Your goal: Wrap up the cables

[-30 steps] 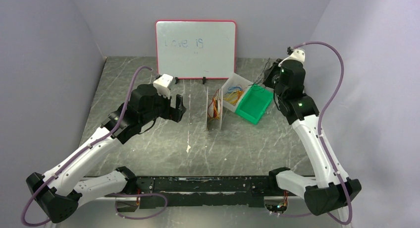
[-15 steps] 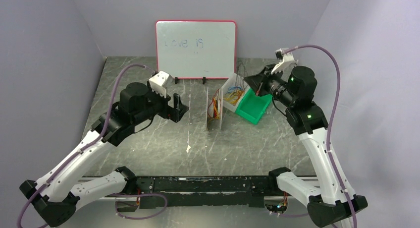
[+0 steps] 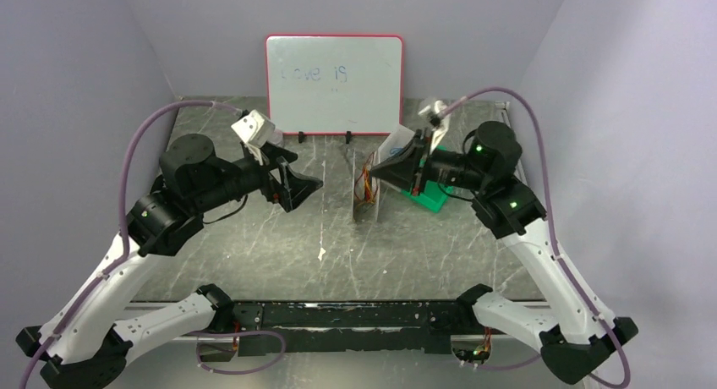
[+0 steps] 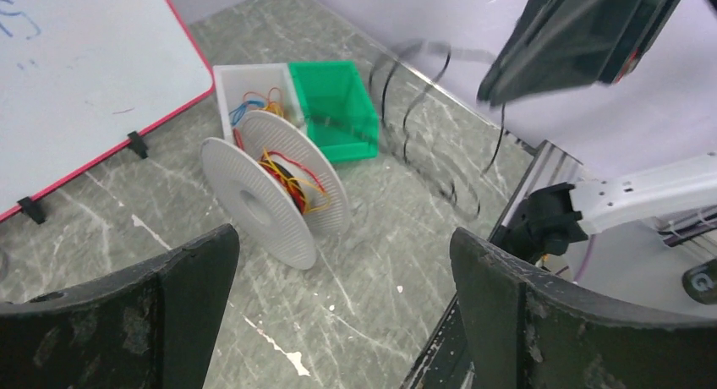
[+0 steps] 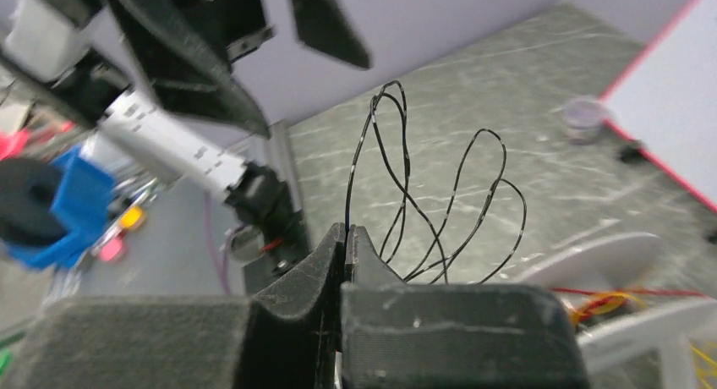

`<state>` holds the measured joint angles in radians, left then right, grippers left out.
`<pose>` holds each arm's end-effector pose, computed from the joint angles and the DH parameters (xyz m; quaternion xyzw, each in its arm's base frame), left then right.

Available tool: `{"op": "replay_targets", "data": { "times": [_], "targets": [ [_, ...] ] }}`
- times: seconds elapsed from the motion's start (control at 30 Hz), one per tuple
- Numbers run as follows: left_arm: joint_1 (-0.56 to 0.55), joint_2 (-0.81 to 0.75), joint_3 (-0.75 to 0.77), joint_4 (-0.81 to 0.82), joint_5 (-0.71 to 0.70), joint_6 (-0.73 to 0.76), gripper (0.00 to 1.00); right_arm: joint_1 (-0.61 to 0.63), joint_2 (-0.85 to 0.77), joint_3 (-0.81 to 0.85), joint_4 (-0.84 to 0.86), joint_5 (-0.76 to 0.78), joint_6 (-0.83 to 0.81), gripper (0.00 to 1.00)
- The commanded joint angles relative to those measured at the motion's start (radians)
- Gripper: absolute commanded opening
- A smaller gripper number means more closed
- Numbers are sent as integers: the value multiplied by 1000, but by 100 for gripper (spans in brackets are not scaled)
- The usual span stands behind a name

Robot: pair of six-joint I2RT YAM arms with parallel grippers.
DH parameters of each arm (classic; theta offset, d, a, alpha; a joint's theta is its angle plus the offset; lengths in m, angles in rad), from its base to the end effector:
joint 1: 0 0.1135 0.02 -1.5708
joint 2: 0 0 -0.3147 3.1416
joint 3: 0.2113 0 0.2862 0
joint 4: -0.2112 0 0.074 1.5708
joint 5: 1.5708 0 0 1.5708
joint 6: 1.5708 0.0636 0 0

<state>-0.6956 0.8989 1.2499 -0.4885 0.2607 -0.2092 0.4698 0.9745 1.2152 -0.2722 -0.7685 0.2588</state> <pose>0.1433 -0.1410 0.4938 0.2629 0.7050 -0.3729 0.5430 0.1765 0.1392 0.4951 -0.3295 0.6346 0.4814 0.5069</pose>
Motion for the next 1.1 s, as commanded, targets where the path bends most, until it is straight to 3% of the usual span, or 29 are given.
{"op": "replay_targets", "data": {
  "times": [0.0,0.2,0.4,0.57,0.73,1.07],
  "targets": [
    [-3,-22,67,-35,89,17,99,149,47,20,-51,-17,-97,0],
    [-3,-26,139,-139,82,59,100,345,142,68,-184,84,-215,0],
    [-4,-8,147,-252,186,105,100,455,197,83,-237,140,-299,0],
    [-3,-3,80,-296,140,95,100,525,213,76,-266,160,-420,0],
    [-4,36,13,-318,246,99,100,571,206,48,-283,198,-555,0],
    [-26,79,-55,-330,303,68,99,644,123,-9,-303,268,-834,0]
  ]
}}
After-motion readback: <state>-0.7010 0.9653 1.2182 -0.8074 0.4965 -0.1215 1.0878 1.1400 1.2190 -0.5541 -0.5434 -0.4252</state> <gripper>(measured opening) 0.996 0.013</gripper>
